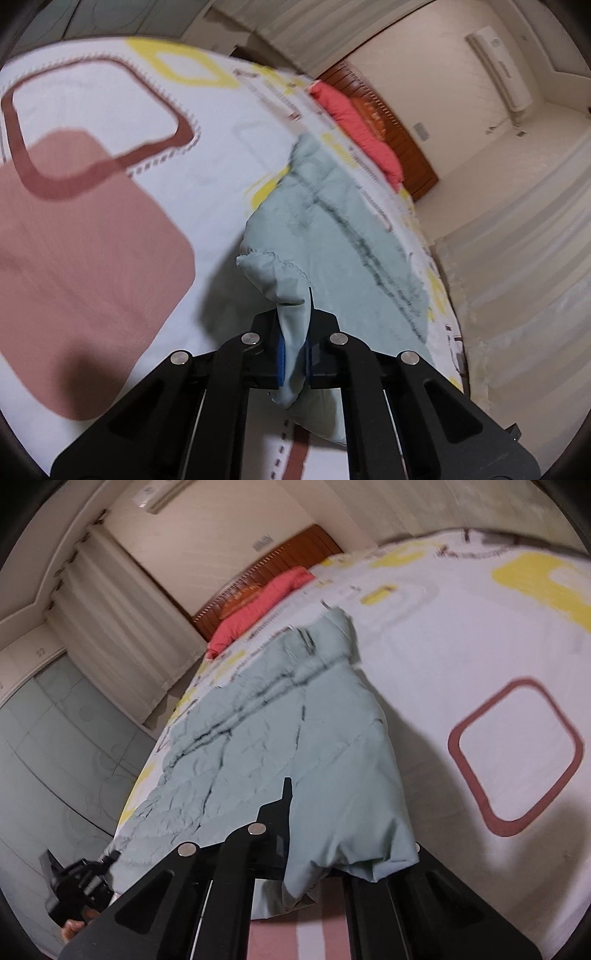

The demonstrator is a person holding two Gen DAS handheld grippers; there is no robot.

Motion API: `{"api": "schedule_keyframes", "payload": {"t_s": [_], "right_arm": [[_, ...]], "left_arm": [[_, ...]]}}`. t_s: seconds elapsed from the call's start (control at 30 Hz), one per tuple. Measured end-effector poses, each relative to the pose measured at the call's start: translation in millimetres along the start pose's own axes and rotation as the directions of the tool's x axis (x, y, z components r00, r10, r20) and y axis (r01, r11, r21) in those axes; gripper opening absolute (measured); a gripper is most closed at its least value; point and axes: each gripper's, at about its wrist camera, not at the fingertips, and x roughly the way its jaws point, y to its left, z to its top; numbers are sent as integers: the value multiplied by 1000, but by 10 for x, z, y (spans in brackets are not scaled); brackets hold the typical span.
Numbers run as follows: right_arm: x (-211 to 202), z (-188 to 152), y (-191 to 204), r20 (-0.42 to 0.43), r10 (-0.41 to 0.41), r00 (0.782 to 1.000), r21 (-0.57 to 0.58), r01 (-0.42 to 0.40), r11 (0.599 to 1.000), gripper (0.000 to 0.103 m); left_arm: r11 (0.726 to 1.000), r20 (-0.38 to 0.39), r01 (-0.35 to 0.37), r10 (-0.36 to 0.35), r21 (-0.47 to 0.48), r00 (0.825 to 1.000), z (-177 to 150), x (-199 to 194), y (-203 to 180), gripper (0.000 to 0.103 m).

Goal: Fold large clothes
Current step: 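Grasp the jacket hem with the left tool while the right tool grasps it too, then lift the hem with both tools and fold it toward the collar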

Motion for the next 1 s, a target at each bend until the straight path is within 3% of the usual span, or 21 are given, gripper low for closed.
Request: {"api": "schedule_keyframes", "payload": {"t_s": [0.37,0.53,0.77,0.9,1.0], "right_arm": [[-705,74,258,71,87,994,-68,-82,994,4],[-810,153,304,81,121,989,-68,-116,991,4],[-304,661,305,79,169,982,-18,-168,986,4],[170,1075,346,85,190,978,11,-192,981,4],[534,1292,394,76,181,981,23,-183,983,4]], "left_arm": [[993,71,99,-104,66,992,88,-794,-264,5],[986,86,130,-139,100,987,175,-995,-393,5],[982,111,136,-152,134,982,621,-509,-682,5],[981,128,127,-146,147,981,966,-63,-856,5],[982,135,81,-104,169,985,1202,369,-959,5]]}}
